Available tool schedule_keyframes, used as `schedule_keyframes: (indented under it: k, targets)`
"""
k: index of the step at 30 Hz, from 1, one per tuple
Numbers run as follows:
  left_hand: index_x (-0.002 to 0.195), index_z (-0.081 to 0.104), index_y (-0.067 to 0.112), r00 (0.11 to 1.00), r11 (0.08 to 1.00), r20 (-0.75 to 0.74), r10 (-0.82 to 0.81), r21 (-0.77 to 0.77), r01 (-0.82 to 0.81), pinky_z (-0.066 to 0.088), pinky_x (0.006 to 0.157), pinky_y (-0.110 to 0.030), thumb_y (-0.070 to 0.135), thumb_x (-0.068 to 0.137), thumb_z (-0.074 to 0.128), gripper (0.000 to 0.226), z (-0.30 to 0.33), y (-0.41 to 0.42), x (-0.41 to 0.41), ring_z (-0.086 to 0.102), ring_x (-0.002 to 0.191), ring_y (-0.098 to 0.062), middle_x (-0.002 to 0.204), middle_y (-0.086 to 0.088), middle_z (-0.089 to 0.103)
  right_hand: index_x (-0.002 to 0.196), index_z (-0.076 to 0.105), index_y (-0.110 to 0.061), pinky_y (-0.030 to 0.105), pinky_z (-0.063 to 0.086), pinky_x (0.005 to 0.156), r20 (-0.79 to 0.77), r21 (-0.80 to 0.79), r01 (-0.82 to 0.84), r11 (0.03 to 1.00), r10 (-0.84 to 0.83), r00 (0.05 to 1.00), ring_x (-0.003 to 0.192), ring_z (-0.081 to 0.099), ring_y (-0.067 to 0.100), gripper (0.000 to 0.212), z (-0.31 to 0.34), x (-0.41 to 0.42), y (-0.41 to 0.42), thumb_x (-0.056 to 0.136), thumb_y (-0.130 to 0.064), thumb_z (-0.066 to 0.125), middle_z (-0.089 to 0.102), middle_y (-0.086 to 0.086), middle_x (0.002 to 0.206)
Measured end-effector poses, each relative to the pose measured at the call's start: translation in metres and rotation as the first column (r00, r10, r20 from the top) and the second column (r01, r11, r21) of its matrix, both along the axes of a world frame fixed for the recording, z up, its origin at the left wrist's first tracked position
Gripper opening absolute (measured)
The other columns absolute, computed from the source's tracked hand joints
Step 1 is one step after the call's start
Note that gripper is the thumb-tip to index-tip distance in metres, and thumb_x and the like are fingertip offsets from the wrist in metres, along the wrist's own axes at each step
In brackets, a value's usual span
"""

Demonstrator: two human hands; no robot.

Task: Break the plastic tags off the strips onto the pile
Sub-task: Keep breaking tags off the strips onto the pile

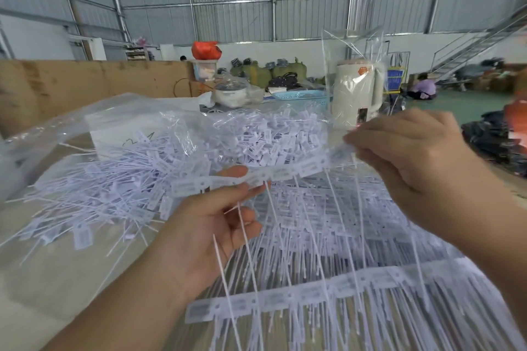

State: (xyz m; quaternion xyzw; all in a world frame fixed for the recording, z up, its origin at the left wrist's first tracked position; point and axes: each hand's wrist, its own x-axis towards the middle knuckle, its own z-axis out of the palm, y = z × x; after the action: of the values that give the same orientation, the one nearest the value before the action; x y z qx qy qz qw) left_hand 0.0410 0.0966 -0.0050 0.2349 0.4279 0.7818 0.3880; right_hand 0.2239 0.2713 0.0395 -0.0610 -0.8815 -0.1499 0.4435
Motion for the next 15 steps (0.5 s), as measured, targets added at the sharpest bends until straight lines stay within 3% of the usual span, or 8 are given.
schedule_keyframes:
  k: [4,7,10,13,15]
  targets:
    - [0.113,0.071,0.021,0.975,0.998,-0.211,0.062,0.026,-0.058,0.056,0.057,-0.028,-0.001,0.056,0.077,0.061,-0.005,0.003,0.004,0.068,0.068,-0.016,0.096,-0.007,0.073,0.109,0.070,-0.006,0.044,0.044,0.073,-0.011,0.014,-0.051,0.999,0.051,0.999,0.085,0.059,0.034,0.023,-0.007,-0.009,-0.009,0.090,-0.012,0.060,0.069,0.007,0.099]
    - [0.117,0.067,0.039,0.907,0.998,-0.416,0.058,0.017,-0.056,0.055,0.071,-0.028,0.011,0.059,0.076,0.065,-0.007,0.003,0.011,0.070,0.093,-0.019,0.102,0.002,0.074,0.110,0.068,-0.001,0.048,0.047,0.073,-0.048,0.057,-0.111,0.992,0.114,0.992,0.083,0.058,0.036,0.022,-0.009,-0.016,-0.022,0.089,-0.006,0.062,0.069,0.012,0.101]
    - [0.122,0.058,0.048,0.827,0.999,-0.562,0.031,-0.019,-0.050,0.056,0.072,-0.023,0.014,0.058,0.082,0.076,-0.009,0.004,0.023,0.065,0.105,-0.008,0.110,0.012,0.070,0.112,0.067,0.002,0.045,0.046,0.069,-0.085,0.015,-0.197,0.980,0.197,0.977,0.082,0.057,0.034,0.026,-0.016,-0.025,-0.042,0.086,0.002,0.065,0.064,0.017,0.106]
    - [0.122,0.057,0.030,0.746,0.999,-0.664,0.042,0.024,-0.036,0.055,0.073,-0.024,0.017,0.059,0.084,0.071,-0.011,0.013,0.041,0.064,0.106,-0.011,0.107,0.009,0.069,0.114,0.064,-0.004,0.033,0.046,0.071,-0.173,-0.158,-0.360,0.920,0.333,0.927,0.088,0.056,0.022,0.032,-0.028,-0.033,-0.062,0.085,0.008,0.061,0.054,0.011,0.112]
    - [0.113,0.055,0.020,0.770,0.996,-0.634,0.072,0.088,-0.020,0.050,0.067,-0.017,0.018,0.058,0.079,0.060,-0.011,0.016,0.049,0.065,0.092,-0.007,0.094,0.011,0.067,0.115,0.062,-0.006,0.019,0.044,0.080,-0.253,-0.265,-0.472,0.841,0.412,0.875,0.099,0.053,0.011,0.026,-0.033,-0.037,-0.070,0.091,0.002,0.056,0.050,0.005,0.114]
